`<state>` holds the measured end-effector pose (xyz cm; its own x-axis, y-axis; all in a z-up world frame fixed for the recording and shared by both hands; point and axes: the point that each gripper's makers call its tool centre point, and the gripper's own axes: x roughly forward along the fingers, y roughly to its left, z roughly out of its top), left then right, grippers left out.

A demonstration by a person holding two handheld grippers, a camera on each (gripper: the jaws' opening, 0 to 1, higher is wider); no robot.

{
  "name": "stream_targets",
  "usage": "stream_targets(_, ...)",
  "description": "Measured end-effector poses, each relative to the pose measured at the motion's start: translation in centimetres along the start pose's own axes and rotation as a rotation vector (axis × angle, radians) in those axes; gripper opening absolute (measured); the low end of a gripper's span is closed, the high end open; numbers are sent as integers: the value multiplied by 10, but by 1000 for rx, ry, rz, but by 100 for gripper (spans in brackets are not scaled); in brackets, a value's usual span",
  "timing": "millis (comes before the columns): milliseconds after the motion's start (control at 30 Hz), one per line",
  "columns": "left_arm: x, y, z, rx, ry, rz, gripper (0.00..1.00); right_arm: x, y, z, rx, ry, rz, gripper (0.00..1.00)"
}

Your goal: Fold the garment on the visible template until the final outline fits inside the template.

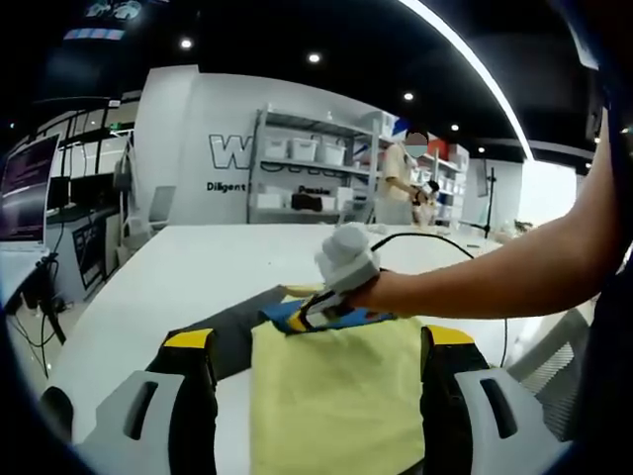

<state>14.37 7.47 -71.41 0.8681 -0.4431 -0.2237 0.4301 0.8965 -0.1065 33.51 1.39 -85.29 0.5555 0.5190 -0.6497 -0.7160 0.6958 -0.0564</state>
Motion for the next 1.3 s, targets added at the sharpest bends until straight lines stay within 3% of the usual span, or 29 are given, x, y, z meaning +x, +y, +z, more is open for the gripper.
stream_targets(167,0,1,-1,6,2,-5,81,-12,-13,2,22,-38,-60,31)
stream_targets(300,1,-1,-1,9,6,-9,81,-20,-23,6,71,-81,-114,62)
stream_targets(500,1,-6,-1,15,13,-17,81,-33,-35,8,131,-124,-159,80)
stream_targets(833,1,-8,-1,22,14,-22,81,-65,-32,1,186,-160,-195,83)
stream_targets(1067,2,-14,-1,33,20,-49,81,-114,-9,3,189,-224,-217,83)
stream_targets(1300,5,-20,-6,35,34,-90,81,-165,-3,4,220,-290,-267,82)
